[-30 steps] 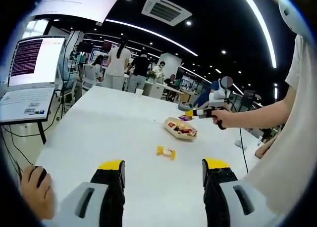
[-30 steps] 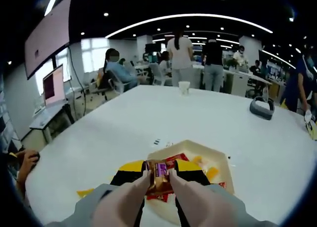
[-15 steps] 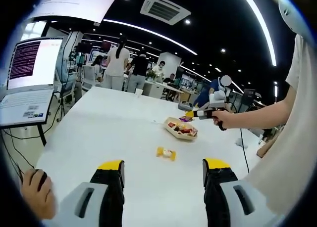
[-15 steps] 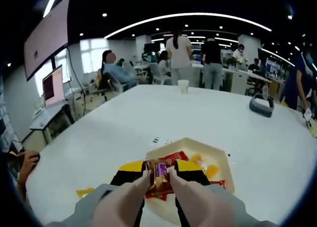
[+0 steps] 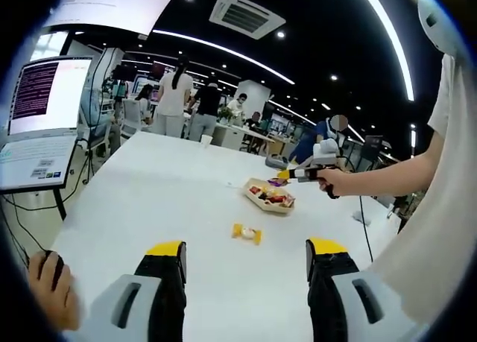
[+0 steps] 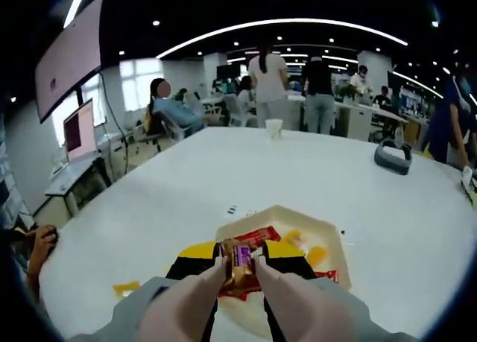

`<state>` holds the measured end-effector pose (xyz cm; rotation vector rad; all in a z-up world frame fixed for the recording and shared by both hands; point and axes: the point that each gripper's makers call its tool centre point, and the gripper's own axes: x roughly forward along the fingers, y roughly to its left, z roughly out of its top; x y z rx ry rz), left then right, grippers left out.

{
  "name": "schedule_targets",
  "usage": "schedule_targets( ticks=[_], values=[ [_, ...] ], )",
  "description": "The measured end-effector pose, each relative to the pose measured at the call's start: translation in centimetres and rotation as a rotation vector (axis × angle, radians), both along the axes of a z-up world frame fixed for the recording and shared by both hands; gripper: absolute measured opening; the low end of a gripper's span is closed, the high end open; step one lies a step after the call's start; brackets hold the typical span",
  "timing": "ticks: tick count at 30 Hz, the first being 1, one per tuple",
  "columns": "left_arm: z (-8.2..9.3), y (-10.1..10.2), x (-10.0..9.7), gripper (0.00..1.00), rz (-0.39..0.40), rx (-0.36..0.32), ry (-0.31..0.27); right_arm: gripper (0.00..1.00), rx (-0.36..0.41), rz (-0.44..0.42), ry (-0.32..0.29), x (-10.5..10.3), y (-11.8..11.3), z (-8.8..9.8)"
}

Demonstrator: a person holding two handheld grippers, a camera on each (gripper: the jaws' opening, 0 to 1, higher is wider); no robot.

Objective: Place the target food into the container with the food tongs after gripping and lifting it, then release it inside without dropping or visibly crushing the food.

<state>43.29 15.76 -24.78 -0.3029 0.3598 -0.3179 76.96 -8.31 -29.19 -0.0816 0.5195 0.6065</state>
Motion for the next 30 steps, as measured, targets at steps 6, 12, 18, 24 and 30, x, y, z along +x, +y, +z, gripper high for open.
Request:
schedule_targets(
  ticks=[6, 12, 18, 24, 30],
  values=[
    [-0.1, 0.0, 0.0, 0.64, 0.002, 0.002, 0.005, 0.22, 0.003, 0.008, 0.006, -0.2, 0.1, -0.3],
    [-0.2, -0.1, 0.0, 0.64, 0.006, 0.003, 0.006, 0.22, 0.006, 0.014, 0.008, -0.1, 0.4, -0.3],
    [-0.2, -0.3, 0.0, 0.64, 0.005, 0.002, 0.008, 0.22, 0.010, 0.017, 0.006, 0.1, 0.5, -0.3],
    [-0.3, -0.2, 0.0, 0.64, 0.012, 0.001, 0.011, 0.22, 0.011, 0.022, 0.008, 0.2, 0.7, -0.4],
    [-0.4, -0.1, -0.1, 0.64, 0.013, 0.003, 0.017, 0.22, 0.015, 0.029, 0.015, 0.1, 1.3, -0.8]
  ],
)
